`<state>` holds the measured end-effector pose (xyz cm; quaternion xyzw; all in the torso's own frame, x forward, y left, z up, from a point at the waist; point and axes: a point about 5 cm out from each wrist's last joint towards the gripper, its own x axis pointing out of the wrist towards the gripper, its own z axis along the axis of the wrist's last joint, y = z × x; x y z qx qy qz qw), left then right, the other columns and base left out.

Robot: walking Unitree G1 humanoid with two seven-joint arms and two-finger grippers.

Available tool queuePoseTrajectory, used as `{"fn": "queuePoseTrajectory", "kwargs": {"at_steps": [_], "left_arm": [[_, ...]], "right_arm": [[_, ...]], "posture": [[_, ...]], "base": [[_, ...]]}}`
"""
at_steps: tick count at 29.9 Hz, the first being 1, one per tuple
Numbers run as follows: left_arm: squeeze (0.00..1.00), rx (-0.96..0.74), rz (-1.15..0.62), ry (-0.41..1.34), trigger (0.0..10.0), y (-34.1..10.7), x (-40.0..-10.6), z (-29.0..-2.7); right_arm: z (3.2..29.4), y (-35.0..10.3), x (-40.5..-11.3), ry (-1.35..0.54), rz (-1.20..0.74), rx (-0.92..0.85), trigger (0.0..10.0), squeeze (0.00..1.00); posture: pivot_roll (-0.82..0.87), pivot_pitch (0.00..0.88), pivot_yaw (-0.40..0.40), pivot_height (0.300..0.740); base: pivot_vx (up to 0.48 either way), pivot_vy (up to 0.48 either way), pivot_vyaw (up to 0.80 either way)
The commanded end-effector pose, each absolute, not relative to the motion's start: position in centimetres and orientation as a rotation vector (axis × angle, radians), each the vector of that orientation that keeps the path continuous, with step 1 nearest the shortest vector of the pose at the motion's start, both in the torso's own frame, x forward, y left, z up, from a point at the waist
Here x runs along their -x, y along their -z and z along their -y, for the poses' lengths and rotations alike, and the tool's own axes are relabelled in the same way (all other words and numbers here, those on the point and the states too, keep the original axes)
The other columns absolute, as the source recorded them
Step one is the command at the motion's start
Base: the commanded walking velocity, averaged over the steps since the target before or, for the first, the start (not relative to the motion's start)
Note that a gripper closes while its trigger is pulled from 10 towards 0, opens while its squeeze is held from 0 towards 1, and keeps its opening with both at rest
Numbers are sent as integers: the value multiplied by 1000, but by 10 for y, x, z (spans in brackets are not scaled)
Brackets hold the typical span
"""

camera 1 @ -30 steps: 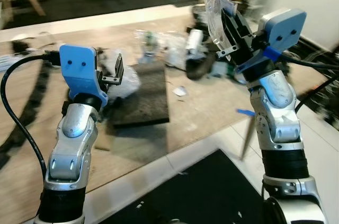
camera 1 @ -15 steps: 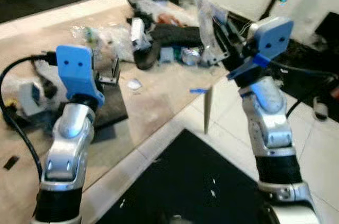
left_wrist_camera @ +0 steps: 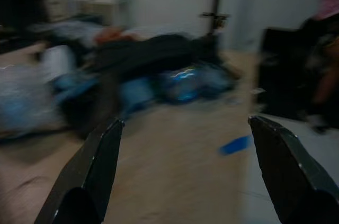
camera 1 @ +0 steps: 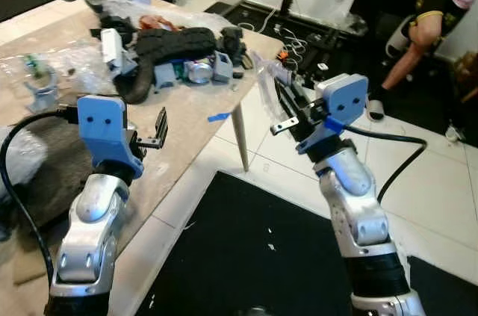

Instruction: Picking trash to rubbish bin

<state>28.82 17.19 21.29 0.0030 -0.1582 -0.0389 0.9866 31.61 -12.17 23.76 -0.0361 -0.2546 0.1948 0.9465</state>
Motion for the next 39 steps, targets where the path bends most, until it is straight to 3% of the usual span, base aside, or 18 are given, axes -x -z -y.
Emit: {"fn": "queuePoseTrajectory", "kwargs": {"at_steps": [1, 15, 24, 36, 39], "left_arm": [[0, 12, 321, 104, 10000, -212, -286, -169], [0, -2, 149, 111, 10000, -153, -272, -178], [0, -25, 92, 45, 10000, -130, -266, -188], [0, -17, 50, 94, 10000, -116, -264, -178], [0, -48, 53, 145, 10000, -118, -269, -174]], "right_arm": [[124, -238, -316, -382, 519, 61, 10000, 0], [152, -159, -311, -265, 250, -35, 10000, 0], [173, -115, -304, -161, 105, 16, 10000, 0], [175, -90, -297, -166, 29, -26, 10000, 0], [173, -83, -294, -155, 17, -68, 10000, 0]], "posture": [[30, 142, -42, 740], [32, 141, -43, 740], [36, 145, -44, 740], [35, 142, -36, 740], [53, 133, 26, 740]], "base": [[0, 0, -800], [0, 0, -800], [0, 0, -800], [0, 0, -800], [0, 0, -458]]}}
